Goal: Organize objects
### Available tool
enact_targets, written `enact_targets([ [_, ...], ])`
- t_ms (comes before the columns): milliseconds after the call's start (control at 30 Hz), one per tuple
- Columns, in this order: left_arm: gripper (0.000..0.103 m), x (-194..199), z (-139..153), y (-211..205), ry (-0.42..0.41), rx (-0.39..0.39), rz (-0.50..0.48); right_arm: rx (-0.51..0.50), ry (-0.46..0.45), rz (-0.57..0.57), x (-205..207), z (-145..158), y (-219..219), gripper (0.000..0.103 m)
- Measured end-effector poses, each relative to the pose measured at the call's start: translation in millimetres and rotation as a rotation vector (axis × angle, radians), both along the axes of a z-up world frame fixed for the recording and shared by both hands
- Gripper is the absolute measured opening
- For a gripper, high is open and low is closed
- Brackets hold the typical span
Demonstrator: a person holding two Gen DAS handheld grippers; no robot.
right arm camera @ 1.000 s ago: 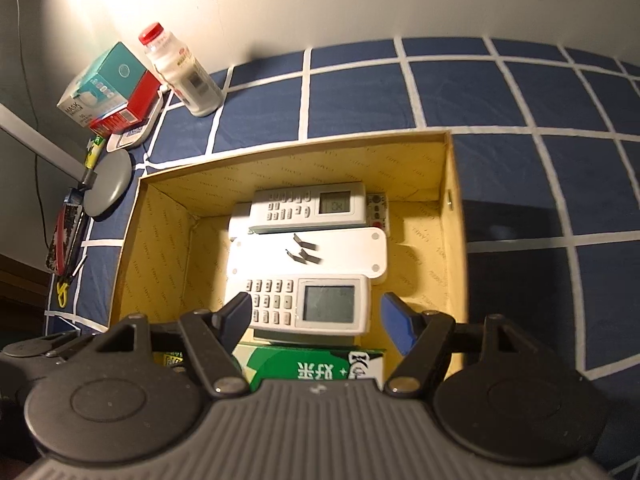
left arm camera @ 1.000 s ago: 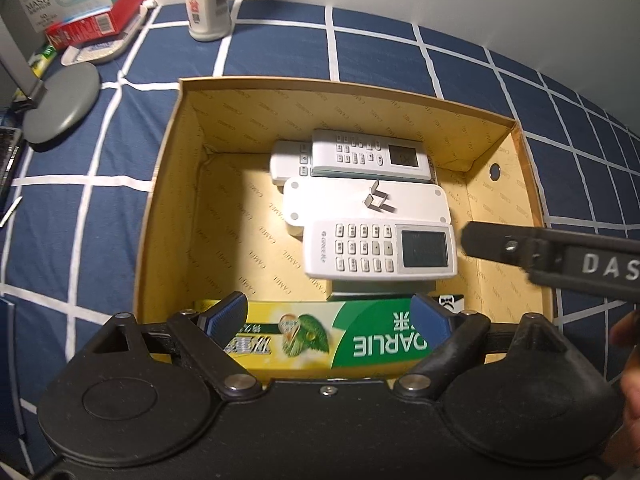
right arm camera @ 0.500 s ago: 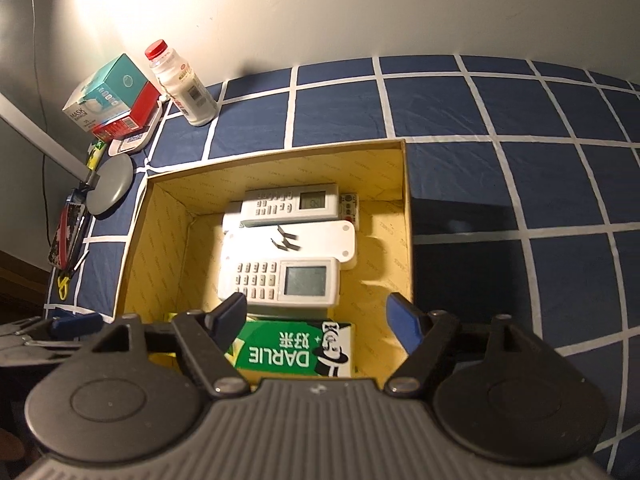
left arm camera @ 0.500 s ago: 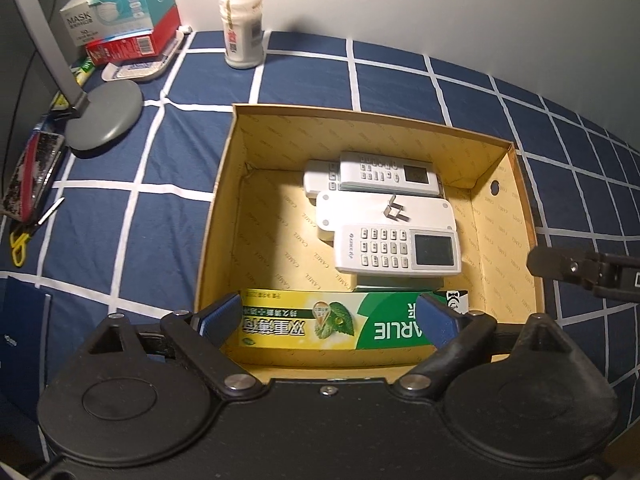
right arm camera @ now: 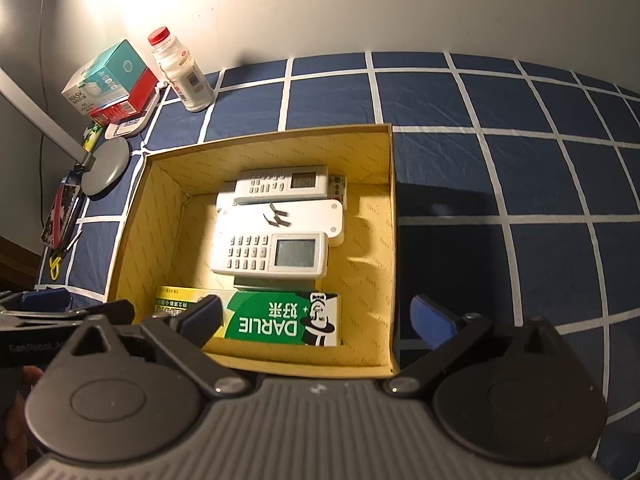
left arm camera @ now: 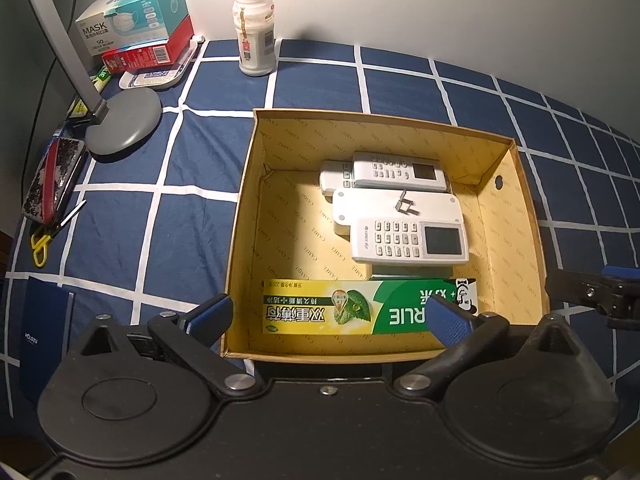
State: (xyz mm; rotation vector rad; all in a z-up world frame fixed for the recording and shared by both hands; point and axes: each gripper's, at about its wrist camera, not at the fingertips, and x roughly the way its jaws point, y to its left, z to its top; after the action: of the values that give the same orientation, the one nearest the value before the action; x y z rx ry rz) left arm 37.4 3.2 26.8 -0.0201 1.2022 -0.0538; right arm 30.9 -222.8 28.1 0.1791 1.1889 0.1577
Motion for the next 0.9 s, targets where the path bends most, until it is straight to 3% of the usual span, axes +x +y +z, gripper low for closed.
enact_targets([
  [900,0.103,-9,-3,-1,0.004,0.021,-0.002,-0.008,0.051,0.005,-11,-12,-2,0.103],
])
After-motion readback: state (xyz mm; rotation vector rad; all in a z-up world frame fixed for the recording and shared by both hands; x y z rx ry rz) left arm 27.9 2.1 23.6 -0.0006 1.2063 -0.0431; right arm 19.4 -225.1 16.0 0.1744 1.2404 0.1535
